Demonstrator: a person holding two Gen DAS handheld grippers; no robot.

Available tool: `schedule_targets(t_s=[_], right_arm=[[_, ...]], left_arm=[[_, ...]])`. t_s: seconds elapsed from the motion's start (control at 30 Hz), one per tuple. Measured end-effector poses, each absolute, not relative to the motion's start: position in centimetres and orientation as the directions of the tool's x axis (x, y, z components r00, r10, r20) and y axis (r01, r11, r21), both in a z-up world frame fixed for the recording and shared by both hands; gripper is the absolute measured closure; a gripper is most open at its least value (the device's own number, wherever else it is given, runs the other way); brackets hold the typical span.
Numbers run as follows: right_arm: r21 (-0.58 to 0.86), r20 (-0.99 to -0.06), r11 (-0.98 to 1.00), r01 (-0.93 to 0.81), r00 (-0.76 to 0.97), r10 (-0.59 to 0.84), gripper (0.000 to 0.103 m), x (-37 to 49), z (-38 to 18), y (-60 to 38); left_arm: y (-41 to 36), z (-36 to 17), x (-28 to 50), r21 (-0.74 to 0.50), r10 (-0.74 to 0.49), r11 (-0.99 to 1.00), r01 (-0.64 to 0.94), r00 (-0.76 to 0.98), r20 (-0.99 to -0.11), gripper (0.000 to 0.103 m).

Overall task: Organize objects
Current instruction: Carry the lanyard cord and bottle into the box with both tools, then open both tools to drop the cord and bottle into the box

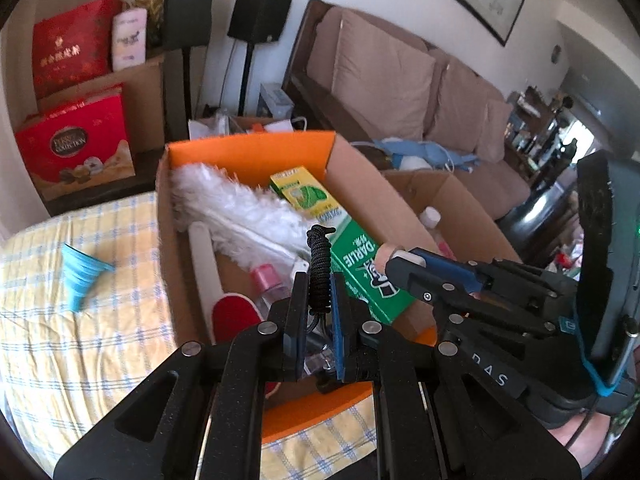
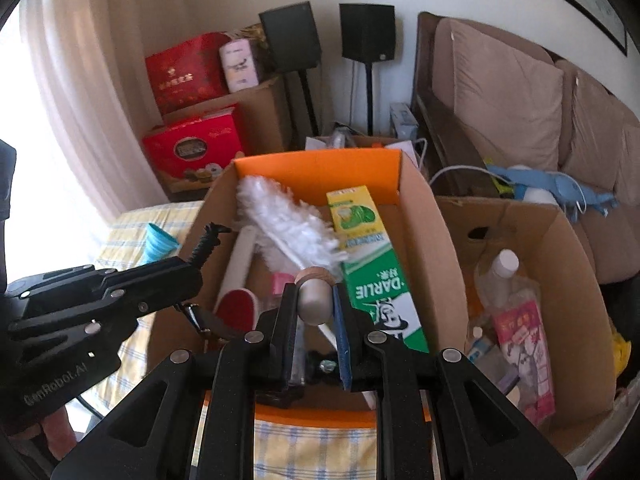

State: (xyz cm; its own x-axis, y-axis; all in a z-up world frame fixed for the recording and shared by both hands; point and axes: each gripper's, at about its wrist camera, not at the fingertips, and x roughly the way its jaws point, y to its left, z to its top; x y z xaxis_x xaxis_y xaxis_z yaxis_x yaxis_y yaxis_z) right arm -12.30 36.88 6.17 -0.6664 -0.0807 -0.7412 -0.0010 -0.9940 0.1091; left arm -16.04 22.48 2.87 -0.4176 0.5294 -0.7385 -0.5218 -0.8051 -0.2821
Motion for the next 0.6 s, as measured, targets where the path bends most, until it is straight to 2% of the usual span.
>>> schedule_targets(t_s=[0.3,0.47,0.6], right_arm=[[0.148,-0.782,-0.989,-0.003,-0.613,-0.115,0.087,-13.7,2.5,37.4],[0.186,-0.793,-0.983,-0.013,-0.592,-0.142,0.087,-14.7,0.8,37.6],[0.205,-0.799,-0.979,-0.019,-0.581,-0.156,0.086,-15.2,0.0,37.6]], left_arm=[[23.6,-0.7,-17.2,-0.271,0.486,-0.824,-0.498,-0.374,-0.79,0.093],[22.8,-1.1,-17.7,-0.284,0.482,-0.834,-0.473,-0.373,-0.793,0.076],[21.9,-0.7,-17.8,-0.281,0.478,-0.84,-0.463,-0.389,-0.788,0.073]])
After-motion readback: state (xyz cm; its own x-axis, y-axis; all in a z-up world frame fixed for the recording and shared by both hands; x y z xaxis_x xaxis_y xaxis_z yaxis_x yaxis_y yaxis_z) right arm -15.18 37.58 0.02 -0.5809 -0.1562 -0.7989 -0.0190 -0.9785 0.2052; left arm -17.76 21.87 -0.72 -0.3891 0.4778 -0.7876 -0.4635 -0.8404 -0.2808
